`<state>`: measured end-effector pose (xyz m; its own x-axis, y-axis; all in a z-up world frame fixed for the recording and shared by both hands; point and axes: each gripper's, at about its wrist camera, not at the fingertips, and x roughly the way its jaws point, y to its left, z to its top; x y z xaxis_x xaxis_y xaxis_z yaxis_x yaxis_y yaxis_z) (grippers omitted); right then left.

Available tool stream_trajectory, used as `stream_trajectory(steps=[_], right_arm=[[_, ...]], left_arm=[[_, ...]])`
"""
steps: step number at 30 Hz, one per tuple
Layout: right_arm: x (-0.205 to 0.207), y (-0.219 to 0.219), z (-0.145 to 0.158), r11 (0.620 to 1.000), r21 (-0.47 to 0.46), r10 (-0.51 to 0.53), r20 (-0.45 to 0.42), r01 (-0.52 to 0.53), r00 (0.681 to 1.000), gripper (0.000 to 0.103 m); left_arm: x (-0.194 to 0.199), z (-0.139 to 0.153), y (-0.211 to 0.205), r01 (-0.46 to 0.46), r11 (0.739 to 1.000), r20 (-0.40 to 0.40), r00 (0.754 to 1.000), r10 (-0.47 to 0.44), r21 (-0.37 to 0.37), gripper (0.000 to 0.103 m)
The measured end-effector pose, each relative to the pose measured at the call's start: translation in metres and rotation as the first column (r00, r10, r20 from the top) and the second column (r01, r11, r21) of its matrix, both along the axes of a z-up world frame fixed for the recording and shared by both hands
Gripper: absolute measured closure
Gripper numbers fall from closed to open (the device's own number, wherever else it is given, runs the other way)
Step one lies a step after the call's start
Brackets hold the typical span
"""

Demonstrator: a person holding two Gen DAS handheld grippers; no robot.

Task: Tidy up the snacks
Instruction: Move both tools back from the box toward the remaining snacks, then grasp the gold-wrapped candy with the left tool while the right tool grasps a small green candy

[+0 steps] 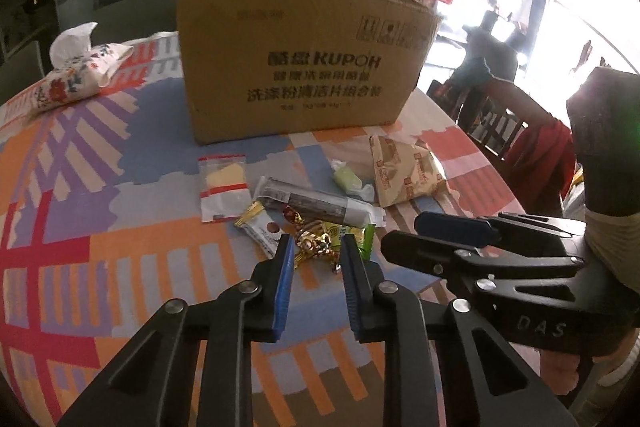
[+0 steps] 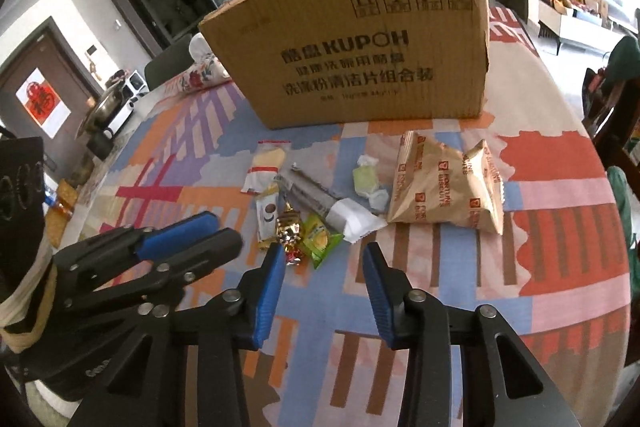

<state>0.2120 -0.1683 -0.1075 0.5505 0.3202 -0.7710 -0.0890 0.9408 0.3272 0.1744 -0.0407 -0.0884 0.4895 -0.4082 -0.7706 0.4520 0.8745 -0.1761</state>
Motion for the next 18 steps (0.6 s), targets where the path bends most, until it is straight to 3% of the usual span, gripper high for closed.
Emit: stream_trajectory(steps=[18], right_arm=[[0.009,-0.012,-0.021,0.995,0.09,-0.025,-0.074,0.032,0.997,0.067]], left_arm=[[0.025,-0.028,-0.021,0.0,0.998,-0.049,0.999,0.003,0.064,0.082]])
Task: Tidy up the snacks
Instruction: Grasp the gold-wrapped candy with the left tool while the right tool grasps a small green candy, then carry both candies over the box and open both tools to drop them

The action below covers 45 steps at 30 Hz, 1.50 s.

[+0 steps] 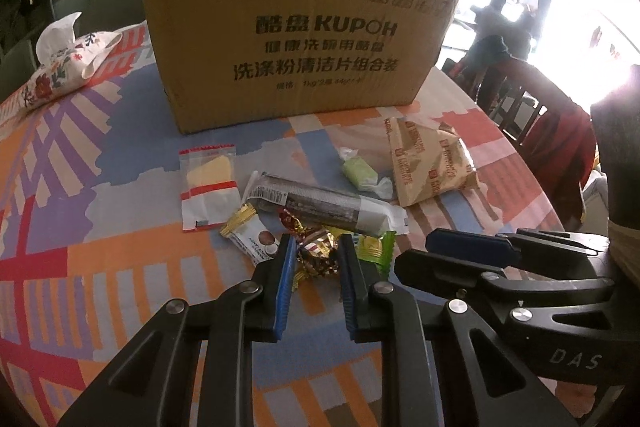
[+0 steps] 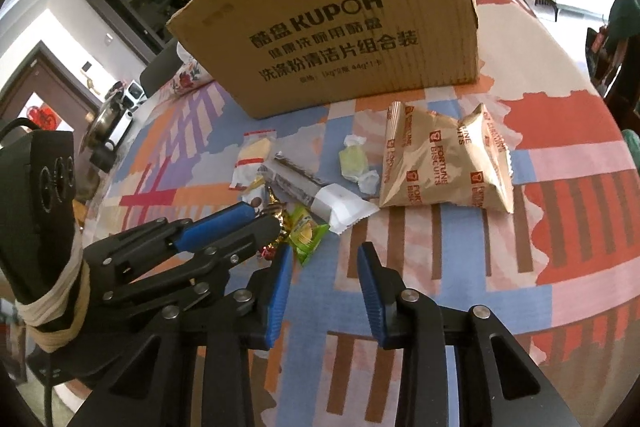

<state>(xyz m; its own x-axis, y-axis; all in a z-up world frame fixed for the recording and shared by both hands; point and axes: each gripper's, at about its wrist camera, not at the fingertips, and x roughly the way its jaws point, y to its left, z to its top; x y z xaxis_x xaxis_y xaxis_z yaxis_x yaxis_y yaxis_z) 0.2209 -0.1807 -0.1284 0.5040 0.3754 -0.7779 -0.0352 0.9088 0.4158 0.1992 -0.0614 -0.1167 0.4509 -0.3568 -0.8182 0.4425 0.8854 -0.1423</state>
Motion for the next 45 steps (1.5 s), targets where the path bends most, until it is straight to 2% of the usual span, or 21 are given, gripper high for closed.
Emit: stream_trajectory(steps=[6,16,22,26,28,30,37,45], right_arm=[[0.004,0.002,0.0,1.0,-0.001,0.011,0.0,-0.011,1.0,0.067],[0.015,0.02,-0.005,0.999,0.001,0.044,-0.01,-0.044,0.999,0.067],[0.024,0.033,-0.012,0.998,-0.032,0.061,-0.022,-0.061,0.998,0.067],[0.027,0.042,-0.013,0.995,-0.065,0.073,-0.014,-0.074,0.997,0.074],[0.027,0.045,-0.014,0.993,-0.082,0.085,-0.012,-0.086,0.996,0.082],[0.026,0.046,-0.014,0.992,-0.087,0.088,-0.004,-0.088,0.996,0.084],[0.018,0.047,-0.004,0.99,-0.103,0.1,0.03,-0.096,0.995,0.086],[0.004,0.039,0.02,0.988,-0.136,0.085,0.102,-0.07,0.991,0.086]], left_arm=[[0.003,-0.001,0.004,-0.009,1.0,-0.007,1.0,0.009,-0.01,0.084],[-0.018,0.015,0.026,-0.067,0.998,0.057,0.996,0.067,0.0,0.085],[-0.02,0.01,0.039,-0.104,0.994,0.032,0.994,0.105,-0.018,0.085],[-0.022,0.007,0.04,-0.109,0.994,0.023,0.994,0.109,-0.019,0.085],[-0.023,0.006,0.041,-0.113,0.993,0.022,0.993,0.113,-0.02,0.085],[-0.024,0.006,0.043,-0.12,0.992,0.018,0.993,0.121,-0.025,0.085],[-0.029,0.014,0.046,-0.14,0.989,0.024,0.99,0.142,-0.055,0.085],[-0.038,0.038,0.048,-0.148,0.986,0.077,0.985,0.154,-0.083,0.085]])
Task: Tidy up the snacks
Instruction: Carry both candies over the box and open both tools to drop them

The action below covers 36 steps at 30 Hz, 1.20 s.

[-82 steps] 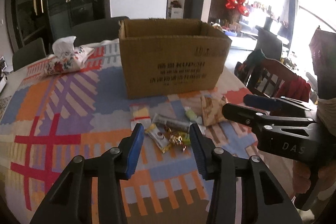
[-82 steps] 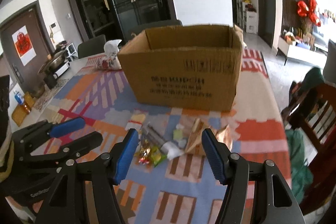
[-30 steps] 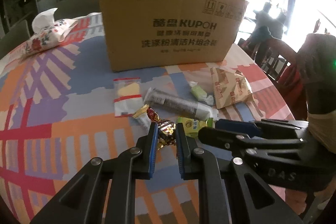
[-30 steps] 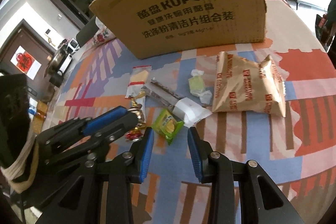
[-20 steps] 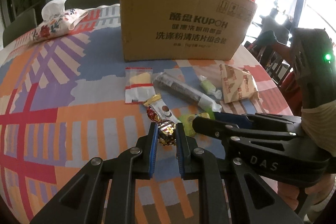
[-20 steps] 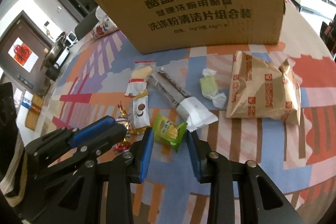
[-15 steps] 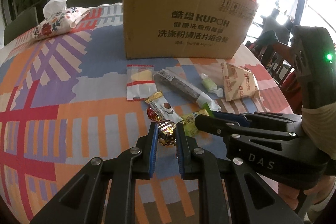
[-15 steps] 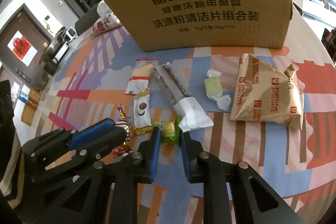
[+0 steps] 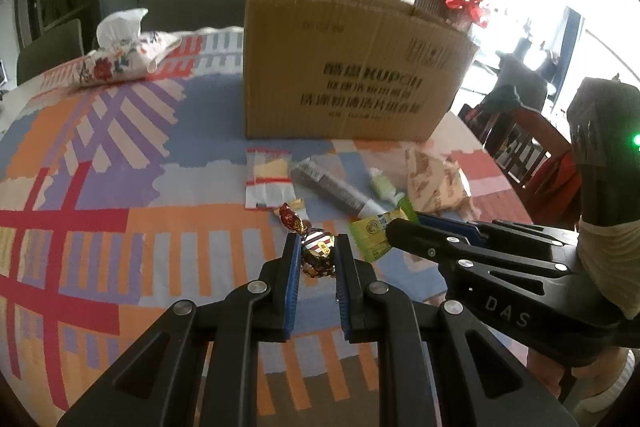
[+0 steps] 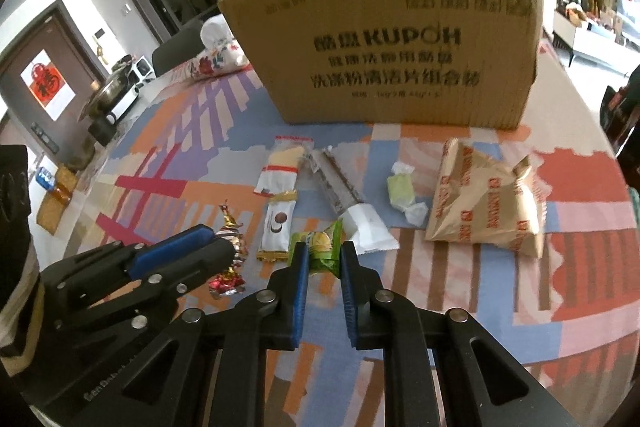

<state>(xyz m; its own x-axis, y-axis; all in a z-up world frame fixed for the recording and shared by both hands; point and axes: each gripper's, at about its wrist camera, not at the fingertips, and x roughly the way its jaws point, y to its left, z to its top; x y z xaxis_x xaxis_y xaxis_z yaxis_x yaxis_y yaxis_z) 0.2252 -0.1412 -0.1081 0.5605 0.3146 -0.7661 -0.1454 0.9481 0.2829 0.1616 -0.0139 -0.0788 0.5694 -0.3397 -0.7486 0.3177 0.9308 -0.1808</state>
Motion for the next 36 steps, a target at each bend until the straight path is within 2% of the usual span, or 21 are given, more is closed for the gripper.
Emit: stream_trajectory(steps=[10,22,28,36], right_arm=[[-0.016,-0.012,0.046,1.0,-0.009,-0.014,0.13,0.015,0.991,0.089],[-0.019,-0.02,0.105,0.999,0.02,-0.034,0.279,0.03,0.96,0.089],[-0.009,-0.028,0.131,0.999,0.028,-0.053,0.343,0.046,0.938,0.089],[0.014,-0.039,0.167,0.998,0.013,-0.063,0.41,0.064,0.91,0.089]], left_arm=[[-0.011,0.047,-0.002,0.005,1.0,0.103,0.995,-0.002,-0.031,0.085],[-0.005,0.108,-0.011,0.019,1.0,0.253,0.967,-0.012,-0.025,0.085],[0.01,0.129,-0.018,0.027,0.999,0.286,0.958,-0.015,-0.04,0.085],[0.046,0.149,-0.029,0.026,0.999,0.308,0.951,-0.019,-0.021,0.085]])
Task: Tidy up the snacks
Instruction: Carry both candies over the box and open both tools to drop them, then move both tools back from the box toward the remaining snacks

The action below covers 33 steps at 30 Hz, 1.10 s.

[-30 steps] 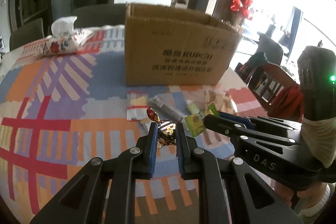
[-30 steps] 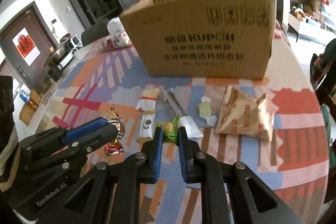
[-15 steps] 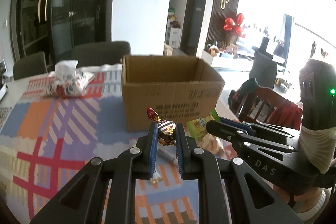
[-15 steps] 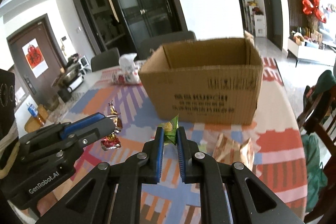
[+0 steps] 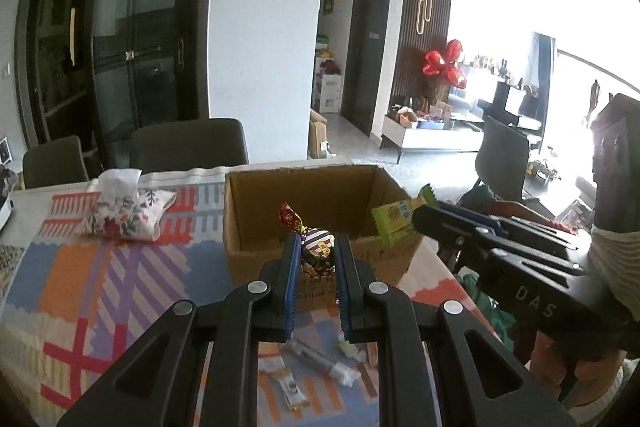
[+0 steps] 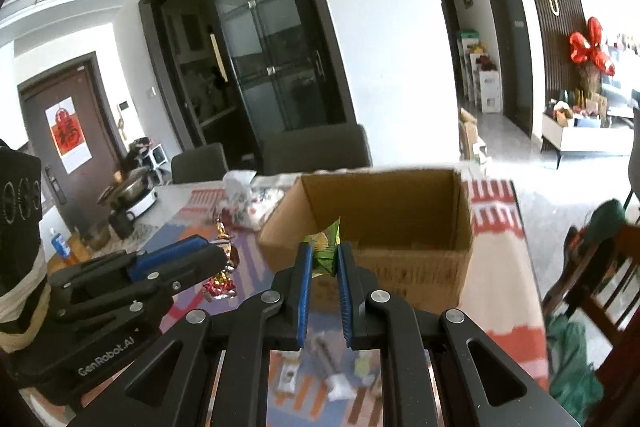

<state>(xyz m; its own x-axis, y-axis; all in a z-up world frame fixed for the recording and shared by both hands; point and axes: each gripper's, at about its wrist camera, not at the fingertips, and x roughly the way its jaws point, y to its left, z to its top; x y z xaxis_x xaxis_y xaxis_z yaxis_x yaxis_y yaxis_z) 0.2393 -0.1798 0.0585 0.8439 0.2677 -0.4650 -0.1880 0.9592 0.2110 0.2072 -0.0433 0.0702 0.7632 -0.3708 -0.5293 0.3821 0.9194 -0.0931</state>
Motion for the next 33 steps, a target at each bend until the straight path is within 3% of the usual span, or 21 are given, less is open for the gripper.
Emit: stream_trajectory(steps=[9,19,22,23,24,25,29,30,33], right_arm=[[0.043,-0.015,0.018,1.0,-0.008,-0.004,-0.009,0.004,1.0,0.089],[0.088,-0.03,0.007,1.0,-0.027,-0.014,-0.094,0.012,0.995,0.089],[0.096,-0.032,0.005,0.998,-0.047,-0.033,-0.106,0.028,0.994,0.088],[0.099,-0.034,0.005,0.998,-0.058,-0.045,-0.116,0.039,0.992,0.086],[0.098,-0.034,0.005,0.997,-0.061,-0.057,-0.123,0.05,0.991,0.075],[0.098,-0.037,0.005,0.997,-0.058,-0.065,-0.121,0.059,0.99,0.066],[0.086,-0.038,0.003,0.995,-0.072,-0.076,-0.113,0.068,0.991,0.06],[0.081,-0.038,0.002,0.995,-0.073,-0.079,-0.111,0.071,0.991,0.053],[0.068,-0.035,0.001,0.993,-0.082,-0.088,-0.09,0.081,0.992,0.044]], left_arm=[[0.049,0.011,-0.018,0.014,0.999,-0.031,0.999,-0.013,0.03,0.085],[0.103,0.003,-0.033,0.024,0.999,-0.147,0.989,-0.021,0.021,0.085],[0.112,0.003,-0.035,-0.013,0.998,-0.141,0.99,0.021,0.061,0.076],[0.113,0.004,-0.035,-0.03,0.997,-0.138,0.99,0.04,0.069,0.063],[0.111,0.005,-0.033,-0.041,0.997,-0.128,0.991,0.049,0.068,0.058],[0.108,0.006,-0.032,-0.049,0.996,-0.117,0.991,0.058,0.075,0.058],[0.093,0.004,-0.03,-0.076,0.991,-0.103,0.991,0.087,0.113,0.057],[0.09,0.004,-0.029,-0.082,0.989,-0.103,0.99,0.095,0.12,0.057],[0.076,0.001,-0.025,-0.104,0.986,-0.094,0.989,0.116,0.128,0.057]])
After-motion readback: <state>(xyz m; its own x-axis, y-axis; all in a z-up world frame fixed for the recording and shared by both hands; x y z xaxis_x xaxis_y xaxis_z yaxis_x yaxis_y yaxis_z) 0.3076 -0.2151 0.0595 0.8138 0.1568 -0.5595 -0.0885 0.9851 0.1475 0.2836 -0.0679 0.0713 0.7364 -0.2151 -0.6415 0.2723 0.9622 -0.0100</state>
